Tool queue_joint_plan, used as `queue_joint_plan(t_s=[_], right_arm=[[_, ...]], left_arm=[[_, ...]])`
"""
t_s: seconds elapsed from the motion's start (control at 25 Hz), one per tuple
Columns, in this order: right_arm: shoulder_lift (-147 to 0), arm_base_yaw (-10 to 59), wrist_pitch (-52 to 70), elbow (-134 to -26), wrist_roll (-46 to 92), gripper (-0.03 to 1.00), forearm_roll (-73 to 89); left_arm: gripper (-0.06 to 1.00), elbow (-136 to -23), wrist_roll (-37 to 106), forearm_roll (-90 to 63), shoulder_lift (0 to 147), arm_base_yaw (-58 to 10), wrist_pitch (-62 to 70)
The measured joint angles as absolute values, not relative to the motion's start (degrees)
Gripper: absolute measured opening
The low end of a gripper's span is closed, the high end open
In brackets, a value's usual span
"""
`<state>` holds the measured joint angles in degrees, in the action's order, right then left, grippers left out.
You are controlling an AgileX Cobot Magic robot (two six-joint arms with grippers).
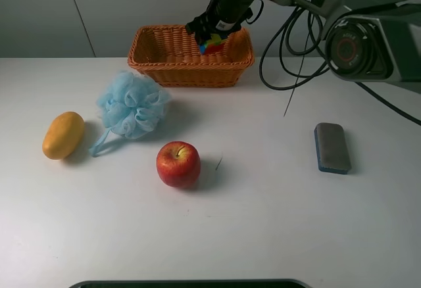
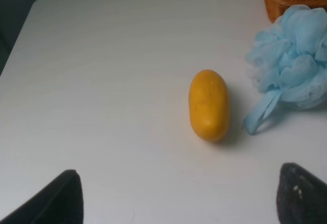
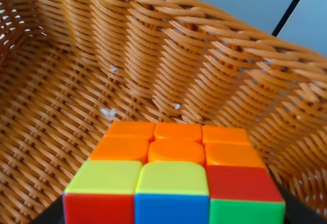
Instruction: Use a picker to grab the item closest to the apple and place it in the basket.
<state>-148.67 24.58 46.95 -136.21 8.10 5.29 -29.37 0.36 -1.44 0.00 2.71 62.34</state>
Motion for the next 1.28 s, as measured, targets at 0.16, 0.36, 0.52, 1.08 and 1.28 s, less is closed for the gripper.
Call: queue_joint_plan(t_s=[0.16,0.36,0.52,1.08,1.28], right_arm=[[-148.67,24.58,46.95,-136.21,8.1,0.45,5.4],[-148.67,24.58,47.81,-136.21,8.22,0.69,5.52],[-148.11,24.57,50.72,-136.37,8.38,0.7,5.27],[-134.34,24.57,69.38,-136.7,8.62,0.7,2.75],[-128.91,24.57,69.74,-134.7,9.56,0.7,2.61]], left_arm=[[0.73,-29.37,0.36,-1.44,0.0,2.71,62.34],[0.73,-29.37,0.36,-1.44,0.0,2.71,62.34],[0.73,-29.26,0.36,-1.4,-0.01,2.71,62.32],[0.73,-29.26,0.36,-1.27,-0.01,2.71,62.42],[0.73,-29.26,0.36,-1.27,-0.01,2.71,62.42]])
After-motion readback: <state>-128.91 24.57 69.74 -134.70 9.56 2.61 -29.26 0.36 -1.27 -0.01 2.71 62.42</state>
